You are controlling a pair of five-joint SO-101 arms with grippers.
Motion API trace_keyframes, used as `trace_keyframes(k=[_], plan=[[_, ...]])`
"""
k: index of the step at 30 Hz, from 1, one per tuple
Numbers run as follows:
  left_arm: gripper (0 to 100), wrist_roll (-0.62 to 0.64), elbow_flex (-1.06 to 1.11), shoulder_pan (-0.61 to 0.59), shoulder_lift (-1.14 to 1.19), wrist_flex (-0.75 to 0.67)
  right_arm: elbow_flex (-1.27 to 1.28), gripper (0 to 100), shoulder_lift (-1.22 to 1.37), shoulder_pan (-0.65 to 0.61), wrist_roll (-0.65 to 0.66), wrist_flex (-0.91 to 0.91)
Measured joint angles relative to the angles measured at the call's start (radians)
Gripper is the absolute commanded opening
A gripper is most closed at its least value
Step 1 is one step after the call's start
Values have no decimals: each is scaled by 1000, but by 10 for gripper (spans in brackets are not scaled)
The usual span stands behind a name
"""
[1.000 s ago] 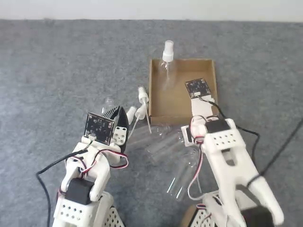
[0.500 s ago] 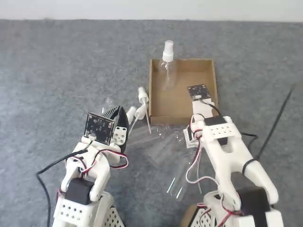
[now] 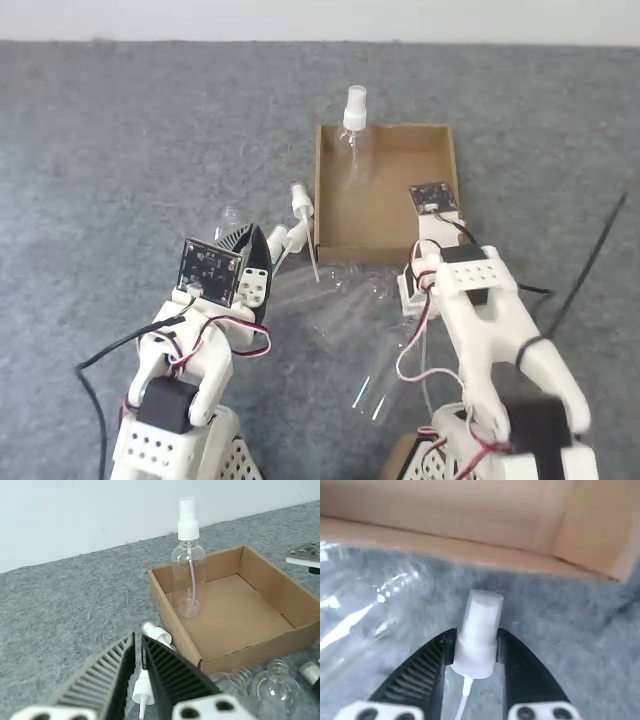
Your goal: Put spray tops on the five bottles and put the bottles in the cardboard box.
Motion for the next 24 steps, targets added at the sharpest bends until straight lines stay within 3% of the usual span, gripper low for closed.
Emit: trace_keyframes(k=[7,13,18,24], plan=[[12,0,12,-2,-2,0,-25,48,-295,0,0,146],[12,0,14,-2,-3,0,-245,48,-463,-28,14,305],[12,0,14,-3,-3,0,-439,48,-388,-187,-17,354],[12,0,14,-8,-3,0,-707,48,-60,-347,-117,353]])
